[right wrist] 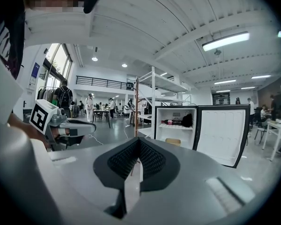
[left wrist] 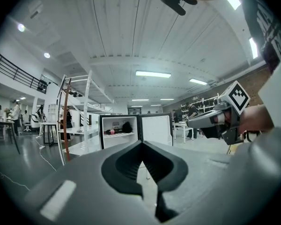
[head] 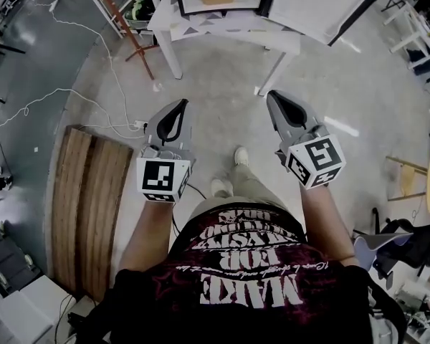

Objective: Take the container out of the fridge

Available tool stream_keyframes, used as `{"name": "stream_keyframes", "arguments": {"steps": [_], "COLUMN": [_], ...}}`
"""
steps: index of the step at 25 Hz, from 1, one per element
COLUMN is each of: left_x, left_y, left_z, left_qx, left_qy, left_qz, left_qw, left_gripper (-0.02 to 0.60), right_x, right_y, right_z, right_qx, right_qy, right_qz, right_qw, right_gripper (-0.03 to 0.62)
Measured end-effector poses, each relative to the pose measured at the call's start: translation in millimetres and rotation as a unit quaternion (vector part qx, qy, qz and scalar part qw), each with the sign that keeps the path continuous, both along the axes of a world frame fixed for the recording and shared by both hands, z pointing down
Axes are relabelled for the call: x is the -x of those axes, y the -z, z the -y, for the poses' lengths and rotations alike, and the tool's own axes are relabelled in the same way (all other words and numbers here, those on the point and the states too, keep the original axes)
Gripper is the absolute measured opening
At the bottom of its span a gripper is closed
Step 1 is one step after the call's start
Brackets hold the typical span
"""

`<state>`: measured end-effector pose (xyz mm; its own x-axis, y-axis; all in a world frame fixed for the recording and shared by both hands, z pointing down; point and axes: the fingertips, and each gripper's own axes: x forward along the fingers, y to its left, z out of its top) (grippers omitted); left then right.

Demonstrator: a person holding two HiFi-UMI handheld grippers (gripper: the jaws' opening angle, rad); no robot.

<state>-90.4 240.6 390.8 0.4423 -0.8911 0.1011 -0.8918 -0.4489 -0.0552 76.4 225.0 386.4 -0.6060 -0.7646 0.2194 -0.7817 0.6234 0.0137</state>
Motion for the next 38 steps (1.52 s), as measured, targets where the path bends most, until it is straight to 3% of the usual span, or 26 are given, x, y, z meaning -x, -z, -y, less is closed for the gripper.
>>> {"name": "stream_keyframes", "arguments": {"steps": [24, 38], "left_x": [-57, -59], "left_y": [-4, -6], "left_z": [47, 83], "left_qx": [0.012, 0.017], "left_qy": [-0.007, -0.003], "left_qz": [0.018, 0.014], "left_qw": [0.9997, 0.9997], "left_gripper": [0.000, 0.000], "right_x": [-29, -33], "right_y": [-9, -10], "right_z": [44, 86], "right_qx": [0.013, 0.019], "right_qy": [0.038, 0.039], "right_qz": [0.025, 0.024], "right_qw": [0.999, 0.999], "right_gripper": [0.014, 0.014]}}
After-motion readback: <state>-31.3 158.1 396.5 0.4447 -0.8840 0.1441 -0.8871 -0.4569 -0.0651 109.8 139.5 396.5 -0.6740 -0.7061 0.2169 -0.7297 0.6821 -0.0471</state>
